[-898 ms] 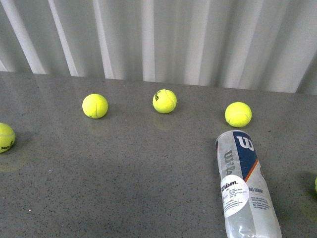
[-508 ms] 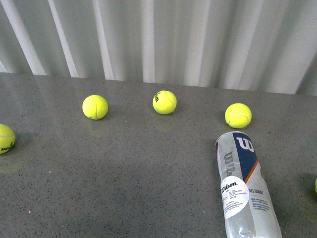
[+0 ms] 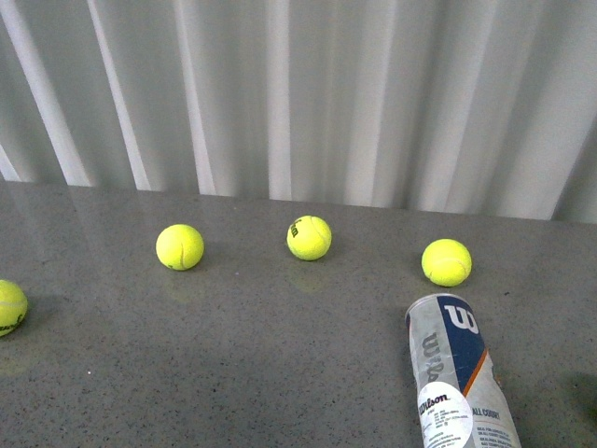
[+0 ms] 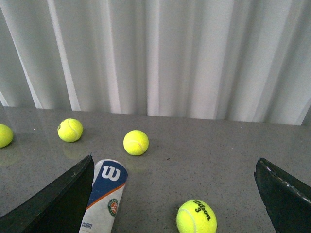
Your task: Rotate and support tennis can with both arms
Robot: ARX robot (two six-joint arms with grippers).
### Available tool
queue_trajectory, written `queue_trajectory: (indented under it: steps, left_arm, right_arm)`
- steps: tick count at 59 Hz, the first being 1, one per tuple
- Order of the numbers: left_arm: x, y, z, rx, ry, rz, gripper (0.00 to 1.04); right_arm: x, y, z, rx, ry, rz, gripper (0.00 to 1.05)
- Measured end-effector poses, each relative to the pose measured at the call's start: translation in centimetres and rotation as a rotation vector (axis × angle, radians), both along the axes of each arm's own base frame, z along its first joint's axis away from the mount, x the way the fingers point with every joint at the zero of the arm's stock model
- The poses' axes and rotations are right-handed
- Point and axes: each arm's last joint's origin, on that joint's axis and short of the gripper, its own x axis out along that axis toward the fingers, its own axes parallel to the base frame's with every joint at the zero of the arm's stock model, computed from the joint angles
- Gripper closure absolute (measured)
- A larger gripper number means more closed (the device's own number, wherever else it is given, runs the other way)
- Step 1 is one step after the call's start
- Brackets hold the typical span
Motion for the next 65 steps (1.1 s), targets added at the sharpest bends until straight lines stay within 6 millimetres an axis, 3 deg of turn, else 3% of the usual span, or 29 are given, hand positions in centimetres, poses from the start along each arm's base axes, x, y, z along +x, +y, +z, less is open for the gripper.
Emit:
queue_trajectory:
  steps: [6,13,17,22,25,32,40,44,50,57,65]
  left_arm:
    - [0.0,0.0,0.0,0.0,0.0,0.001,0.07]
    - [0.0,0.0,0.0,0.0,0.0,-0.001,0.07]
    - [0.0,0.0,0.0,0.0,-0.001,0.0,0.07]
    - [0.0,0.0,0.0,0.0,0.0,0.0,0.07]
    - [0.0,0.0,0.0,0.0,0.0,0.0,0.07]
    - [0.0,0.0,0.0,0.0,0.0,0.0,0.07]
    - [0.0,0.0,0.0,0.0,0.0,0.0,0.07]
    - [0.0,0.0,0.0,0.0,0.0,0.0,0.07]
    - [0.0,0.0,0.0,0.0,0.0,0.0,0.07]
    - [0.0,0.0,0.0,0.0,0.0,0.0,0.07]
    - [0.0,0.0,0.0,0.0,0.0,0.0,0.07]
  right_arm:
    - [0.3,0.4,2.3,0.049,0.064,-0.232,0.07]
    - [2.5,-0.4,8.1,0.126,-0.1,-0.287,0.07]
    - [5.4,-1.4,11.1,0.171,-0.123,-0.277,0.07]
    - [9.7,-2.3,12.6,0.212,-0.035,-0.275,0.07]
    - [13.6,-2.6,12.8,0.229,0.077,-0.268,0.07]
    - [21.2,-1.8,10.6,0.231,0.361,-0.231,0.07]
    - [26.2,1.9,6.4,0.173,0.661,-0.106,0.07]
    - [26.7,5.5,3.4,0.149,0.809,-0.012,0.07]
    - [26.0,9.6,1.0,0.131,0.896,0.076,0.07]
    - [24.9,11.6,-1.0,0.141,0.947,0.113,0.07]
    - [23.9,11.6,-3.3,0.171,1.0,0.102,0.07]
